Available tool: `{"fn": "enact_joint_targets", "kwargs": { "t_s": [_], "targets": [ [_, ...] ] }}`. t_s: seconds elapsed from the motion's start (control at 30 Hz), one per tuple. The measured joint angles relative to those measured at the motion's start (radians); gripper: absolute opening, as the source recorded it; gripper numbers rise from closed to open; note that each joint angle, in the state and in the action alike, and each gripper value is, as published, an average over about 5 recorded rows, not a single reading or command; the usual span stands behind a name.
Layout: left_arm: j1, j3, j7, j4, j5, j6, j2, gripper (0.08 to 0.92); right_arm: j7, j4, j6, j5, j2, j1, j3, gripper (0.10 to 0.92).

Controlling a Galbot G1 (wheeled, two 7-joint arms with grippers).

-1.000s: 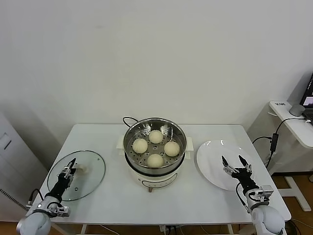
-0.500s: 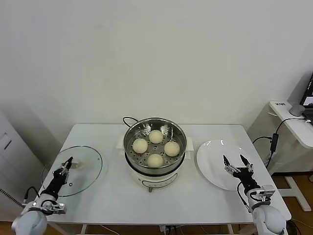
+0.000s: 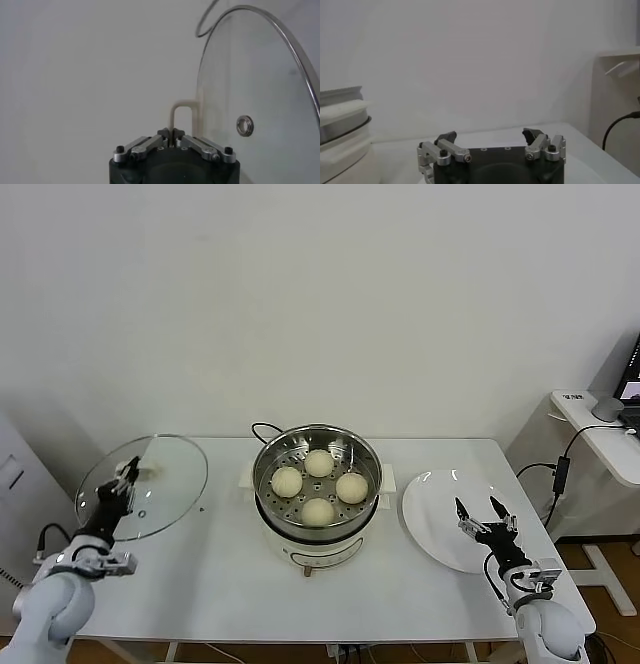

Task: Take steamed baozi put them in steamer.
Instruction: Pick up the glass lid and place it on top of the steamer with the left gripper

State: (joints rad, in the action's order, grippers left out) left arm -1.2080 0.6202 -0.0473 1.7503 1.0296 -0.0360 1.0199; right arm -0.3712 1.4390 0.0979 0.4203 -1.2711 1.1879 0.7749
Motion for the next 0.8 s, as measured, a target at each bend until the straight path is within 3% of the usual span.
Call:
{"fn": "enact_joint_targets", "kwargs": {
  "t_s": [0.33,0.8],
  "targets": [
    [0.101,-0.244,0.134,0.163,0.023,0.273,-0.027,0.105,0.002,-0.002,-0.005,-0.004,0.012,0.002,-0.001,0.823],
    [0.283,-0.556,0.25,0.171,0.189,0.478,0.079,0.105,0.003,-0.008,-0.01,-0.013,0.006,-0.002,-0.005,0.823]
  ]
}}
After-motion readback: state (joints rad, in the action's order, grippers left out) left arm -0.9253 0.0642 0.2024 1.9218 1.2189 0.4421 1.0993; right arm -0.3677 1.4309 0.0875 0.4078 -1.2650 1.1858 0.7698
